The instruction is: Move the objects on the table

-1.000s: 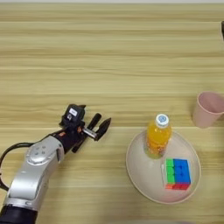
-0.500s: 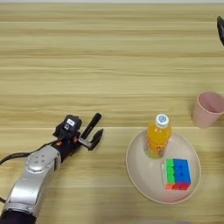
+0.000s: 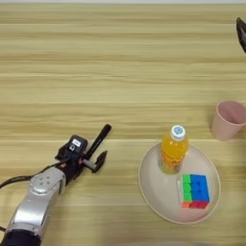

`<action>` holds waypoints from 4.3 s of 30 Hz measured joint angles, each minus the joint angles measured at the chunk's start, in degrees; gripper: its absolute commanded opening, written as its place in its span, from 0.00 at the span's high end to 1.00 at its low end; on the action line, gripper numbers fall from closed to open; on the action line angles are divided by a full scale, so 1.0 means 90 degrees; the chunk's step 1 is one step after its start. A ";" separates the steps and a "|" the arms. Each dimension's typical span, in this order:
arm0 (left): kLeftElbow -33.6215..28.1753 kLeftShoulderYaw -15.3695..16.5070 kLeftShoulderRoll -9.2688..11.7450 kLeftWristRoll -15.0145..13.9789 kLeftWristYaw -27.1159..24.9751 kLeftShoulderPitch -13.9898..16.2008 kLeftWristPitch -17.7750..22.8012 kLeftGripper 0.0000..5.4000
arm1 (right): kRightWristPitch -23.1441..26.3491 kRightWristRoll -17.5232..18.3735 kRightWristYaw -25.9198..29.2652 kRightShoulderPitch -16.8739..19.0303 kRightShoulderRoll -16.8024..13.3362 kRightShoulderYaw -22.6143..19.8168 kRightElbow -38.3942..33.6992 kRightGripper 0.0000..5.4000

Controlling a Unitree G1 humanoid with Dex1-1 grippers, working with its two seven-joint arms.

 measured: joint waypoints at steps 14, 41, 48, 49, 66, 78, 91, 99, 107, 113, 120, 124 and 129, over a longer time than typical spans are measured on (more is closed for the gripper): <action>0.0328 -0.0158 -0.0059 0.0299 0.0136 -0.0053 -0.0246 0.40 | -0.0003 0.0009 -0.0008 0.0018 0.0009 0.0028 -0.0138 0.00; 0.0436 -0.0218 -0.0109 0.0419 0.0180 -0.0077 -0.0409 0.85 | -0.0003 0.0008 -0.0018 0.0017 0.0014 0.0060 -0.0179 0.00; 0.0415 -0.0214 -0.0118 0.0417 0.0179 -0.0078 -0.0427 0.85 | -0.0004 0.0008 -0.0018 0.0017 0.0021 0.0066 -0.0179 0.00; 0.0396 -0.0210 -0.0118 0.0415 0.0179 -0.0081 -0.0427 0.85 | -0.0004 0.0007 -0.0020 0.0017 0.0025 0.0069 -0.0179 0.00; -0.0255 -0.0033 0.0185 0.0404 -0.0062 -0.1477 -0.0416 0.85 | -0.0023 0.0000 -0.0056 -0.0320 0.0453 0.0320 -0.0011 0.00; -0.0056 -0.0384 0.0015 0.0532 -0.0247 -0.2162 -0.0436 0.85 | -0.0029 -0.0035 -0.0166 -0.0498 0.0876 0.0589 0.0101 0.00; 0.1741 -0.0788 -0.0697 0.0787 -0.0182 -0.3006 -0.1001 0.85 | -0.0025 0.0005 -0.0175 -0.0598 0.1042 0.0703 -0.0028 0.00; 0.3126 -0.0774 -0.1036 0.0839 -0.0015 -0.3476 -0.1522 0.85 | 0.0000 0.0014 -0.0177 -0.0433 0.1043 0.0724 -0.0190 0.00; 0.4549 -0.0774 -0.1249 0.1023 0.0093 -0.3743 -0.1931 0.85 | 0.0036 0.0014 -0.0183 -0.0339 0.1055 0.0766 -0.0359 0.00; 0.5415 -0.0776 -0.1355 0.1161 0.0197 -0.3865 -0.2120 0.85 | 0.0119 0.0020 -0.0186 -0.0296 0.1057 0.0768 -0.0404 0.00; 0.5712 -0.0783 -0.1443 0.1286 0.0246 -0.3866 -0.2202 0.85 | 0.0130 0.0057 -0.0182 -0.0269 0.1056 0.0767 -0.0413 0.00; 0.5790 -0.0821 -0.1445 0.1412 0.0370 -0.3872 -0.2280 0.85 | 0.0130 0.0061 -0.0181 -0.0269 0.1054 0.0764 -0.0413 0.00; 0.5860 -0.0811 -0.1471 0.1418 0.0445 -0.3902 -0.2311 0.73 | 0.0130 0.0072 -0.0175 -0.0269 0.1026 0.0743 -0.0413 0.00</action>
